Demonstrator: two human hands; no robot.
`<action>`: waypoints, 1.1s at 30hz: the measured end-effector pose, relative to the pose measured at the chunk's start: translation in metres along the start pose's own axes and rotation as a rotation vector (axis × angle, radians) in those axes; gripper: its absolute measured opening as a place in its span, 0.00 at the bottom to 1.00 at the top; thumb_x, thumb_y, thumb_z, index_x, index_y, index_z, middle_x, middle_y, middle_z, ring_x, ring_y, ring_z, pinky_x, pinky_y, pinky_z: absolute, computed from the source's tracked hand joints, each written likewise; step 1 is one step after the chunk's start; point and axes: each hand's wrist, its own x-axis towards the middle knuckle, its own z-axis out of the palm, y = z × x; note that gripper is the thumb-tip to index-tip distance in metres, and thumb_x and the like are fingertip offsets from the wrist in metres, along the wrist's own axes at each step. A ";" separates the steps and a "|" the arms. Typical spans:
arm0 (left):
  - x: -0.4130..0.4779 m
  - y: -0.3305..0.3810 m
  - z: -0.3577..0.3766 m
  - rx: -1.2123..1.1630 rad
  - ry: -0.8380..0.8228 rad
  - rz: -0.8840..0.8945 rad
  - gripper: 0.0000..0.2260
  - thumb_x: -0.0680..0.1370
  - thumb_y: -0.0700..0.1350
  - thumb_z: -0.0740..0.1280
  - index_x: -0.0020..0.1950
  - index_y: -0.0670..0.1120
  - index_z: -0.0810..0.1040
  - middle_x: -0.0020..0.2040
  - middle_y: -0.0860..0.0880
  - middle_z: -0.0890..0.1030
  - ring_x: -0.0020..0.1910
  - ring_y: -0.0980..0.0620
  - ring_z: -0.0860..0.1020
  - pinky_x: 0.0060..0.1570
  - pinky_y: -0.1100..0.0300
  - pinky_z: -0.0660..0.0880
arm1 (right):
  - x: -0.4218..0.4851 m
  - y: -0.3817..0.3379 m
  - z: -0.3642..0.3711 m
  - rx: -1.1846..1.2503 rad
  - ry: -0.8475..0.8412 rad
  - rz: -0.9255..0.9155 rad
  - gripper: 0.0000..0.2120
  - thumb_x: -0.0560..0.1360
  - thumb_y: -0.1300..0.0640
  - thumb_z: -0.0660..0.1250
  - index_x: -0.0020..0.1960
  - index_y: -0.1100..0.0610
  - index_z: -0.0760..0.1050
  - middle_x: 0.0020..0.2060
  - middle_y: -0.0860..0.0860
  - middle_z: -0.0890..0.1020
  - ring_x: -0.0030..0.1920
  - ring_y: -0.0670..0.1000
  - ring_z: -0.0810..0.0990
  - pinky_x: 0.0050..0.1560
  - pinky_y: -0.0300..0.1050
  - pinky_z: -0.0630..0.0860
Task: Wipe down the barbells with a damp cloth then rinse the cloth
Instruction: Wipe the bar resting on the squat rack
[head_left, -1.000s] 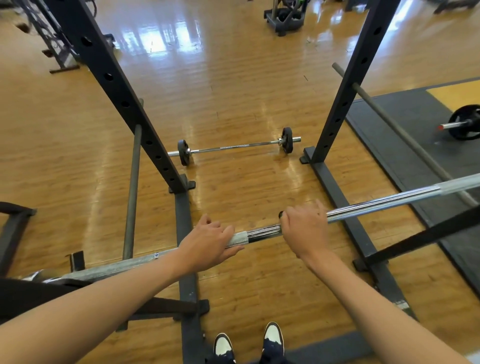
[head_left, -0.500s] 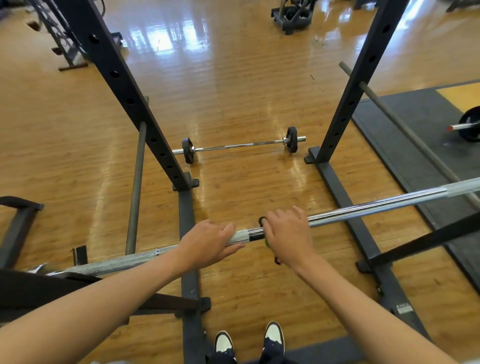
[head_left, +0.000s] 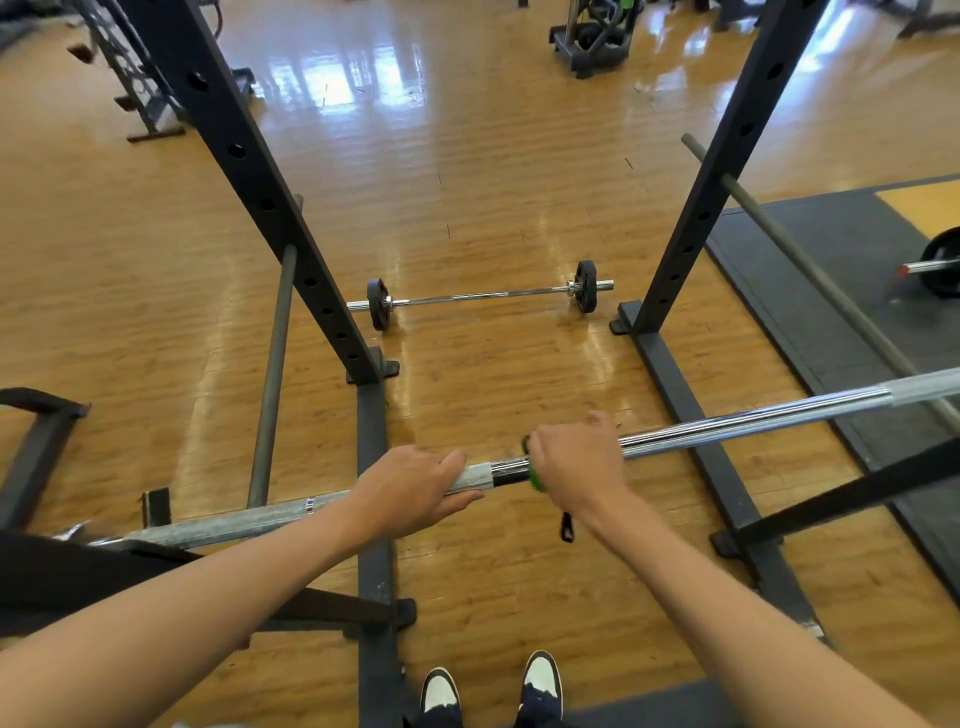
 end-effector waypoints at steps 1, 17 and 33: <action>0.000 0.000 0.000 -0.003 0.000 -0.002 0.22 0.83 0.66 0.51 0.53 0.50 0.72 0.40 0.55 0.81 0.31 0.57 0.70 0.32 0.62 0.71 | -0.008 -0.006 0.005 0.038 0.101 -0.032 0.16 0.81 0.53 0.49 0.42 0.49 0.73 0.38 0.47 0.81 0.40 0.54 0.80 0.64 0.57 0.67; 0.001 -0.001 0.003 0.037 -0.003 0.018 0.24 0.82 0.67 0.48 0.53 0.49 0.72 0.38 0.54 0.81 0.31 0.54 0.76 0.29 0.60 0.72 | -0.003 -0.020 -0.001 0.092 0.116 0.052 0.18 0.80 0.52 0.51 0.32 0.50 0.67 0.27 0.48 0.76 0.29 0.54 0.74 0.48 0.53 0.66; -0.005 -0.004 -0.003 -0.062 0.004 -0.012 0.20 0.81 0.66 0.53 0.49 0.51 0.68 0.40 0.53 0.79 0.35 0.50 0.77 0.37 0.54 0.75 | -0.012 -0.028 0.018 0.090 0.340 0.066 0.16 0.82 0.48 0.53 0.42 0.49 0.76 0.36 0.47 0.80 0.40 0.54 0.78 0.55 0.54 0.70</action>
